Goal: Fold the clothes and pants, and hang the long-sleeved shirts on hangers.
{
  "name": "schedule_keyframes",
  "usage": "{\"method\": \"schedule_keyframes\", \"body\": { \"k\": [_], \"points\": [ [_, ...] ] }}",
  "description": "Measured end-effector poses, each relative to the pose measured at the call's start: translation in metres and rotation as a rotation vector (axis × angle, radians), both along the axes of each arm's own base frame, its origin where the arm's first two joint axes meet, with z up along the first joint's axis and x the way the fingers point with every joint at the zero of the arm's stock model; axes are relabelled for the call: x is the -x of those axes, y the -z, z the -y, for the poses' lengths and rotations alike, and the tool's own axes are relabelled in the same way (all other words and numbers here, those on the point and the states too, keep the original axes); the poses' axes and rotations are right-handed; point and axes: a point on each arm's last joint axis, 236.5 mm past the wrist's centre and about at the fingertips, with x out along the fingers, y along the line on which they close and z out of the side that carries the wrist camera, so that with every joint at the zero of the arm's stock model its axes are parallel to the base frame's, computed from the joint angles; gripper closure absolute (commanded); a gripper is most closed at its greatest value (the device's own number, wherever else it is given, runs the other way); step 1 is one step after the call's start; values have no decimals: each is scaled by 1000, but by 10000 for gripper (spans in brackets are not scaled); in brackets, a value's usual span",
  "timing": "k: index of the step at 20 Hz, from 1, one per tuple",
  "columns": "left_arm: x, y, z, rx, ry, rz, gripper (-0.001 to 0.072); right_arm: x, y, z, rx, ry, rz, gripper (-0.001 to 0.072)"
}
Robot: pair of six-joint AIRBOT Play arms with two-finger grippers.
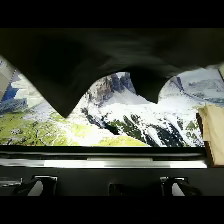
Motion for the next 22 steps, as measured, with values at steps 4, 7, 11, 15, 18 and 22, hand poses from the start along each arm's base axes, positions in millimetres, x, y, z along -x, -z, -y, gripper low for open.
{"method": "schedule_keyframes", "body": {
  "k": [4, 7, 11, 15, 18, 22],
  "points": [
    [54, -28, 14, 4, -7, 111, 686, 66, -49, -4, 11, 66, 205, 658],
    [58, -29, 13, 7, -16, 113, 686, 76, -57, -1, -16, 87, 242, 657],
    [-4, 39, 0, 11, 1, -159, 686, 16, 16, 13, -104, 79, -65, 658],
    [-104, 204, -16, 98, 69, -649, 685, -72, 208, 9, -289, -20, -744, 660],
    [-154, 359, -20, 186, 95, -1007, 685, -104, 356, -16, -363, -73, -1158, 660],
    [-185, 506, -24, 287, 81, -1289, 685, -157, 489, -43, -488, -22, -1326, 659]
  ]
}}
